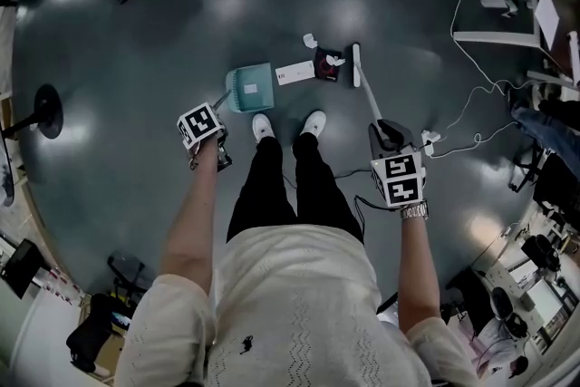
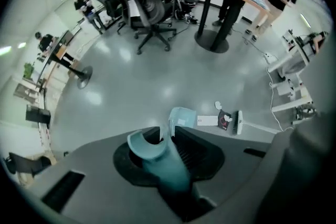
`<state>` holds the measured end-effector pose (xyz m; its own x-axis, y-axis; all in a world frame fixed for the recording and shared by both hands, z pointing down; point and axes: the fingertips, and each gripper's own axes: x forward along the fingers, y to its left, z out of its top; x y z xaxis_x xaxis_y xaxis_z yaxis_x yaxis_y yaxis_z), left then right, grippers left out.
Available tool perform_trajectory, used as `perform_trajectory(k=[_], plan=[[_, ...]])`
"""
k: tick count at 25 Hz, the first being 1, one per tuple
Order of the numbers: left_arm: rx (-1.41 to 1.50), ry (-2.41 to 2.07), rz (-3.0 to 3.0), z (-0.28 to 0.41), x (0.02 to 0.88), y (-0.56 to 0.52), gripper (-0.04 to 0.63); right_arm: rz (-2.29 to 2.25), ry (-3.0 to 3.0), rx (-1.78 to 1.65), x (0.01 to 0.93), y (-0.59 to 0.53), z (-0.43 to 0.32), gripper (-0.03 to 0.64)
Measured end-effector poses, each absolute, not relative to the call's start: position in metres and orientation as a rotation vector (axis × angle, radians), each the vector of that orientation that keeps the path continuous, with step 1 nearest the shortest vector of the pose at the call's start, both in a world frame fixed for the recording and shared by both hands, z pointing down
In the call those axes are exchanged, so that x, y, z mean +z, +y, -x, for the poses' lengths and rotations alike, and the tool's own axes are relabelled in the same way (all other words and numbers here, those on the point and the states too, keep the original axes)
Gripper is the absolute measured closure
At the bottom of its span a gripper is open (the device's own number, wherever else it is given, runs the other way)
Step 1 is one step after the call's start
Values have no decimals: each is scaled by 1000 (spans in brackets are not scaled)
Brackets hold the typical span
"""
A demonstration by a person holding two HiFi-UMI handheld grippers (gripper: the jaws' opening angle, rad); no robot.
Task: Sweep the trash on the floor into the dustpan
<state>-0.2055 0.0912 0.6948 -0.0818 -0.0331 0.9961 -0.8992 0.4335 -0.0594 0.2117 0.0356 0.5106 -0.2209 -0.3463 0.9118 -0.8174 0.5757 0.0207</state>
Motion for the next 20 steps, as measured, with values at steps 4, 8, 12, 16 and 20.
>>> perform_trajectory(k=[4,8,12,16,20], plan=[[994,-1443,-1015,201,696,75,502,-993,-1826,638,507,37,-202,554],[1038,-1457,-1050,207,695,68,502,-1036,-1849,710,499,42,-188,554],[1001,-1440,-993,205,701,70,502,-1034,-1895,757,486,47,-166,554],[968,-1448,-921,208,700,71,502,-972,-1954,775,475,57,-138,554],[906,-1474,-827,213,700,83,502,-885,-2008,755,466,73,-104,554]])
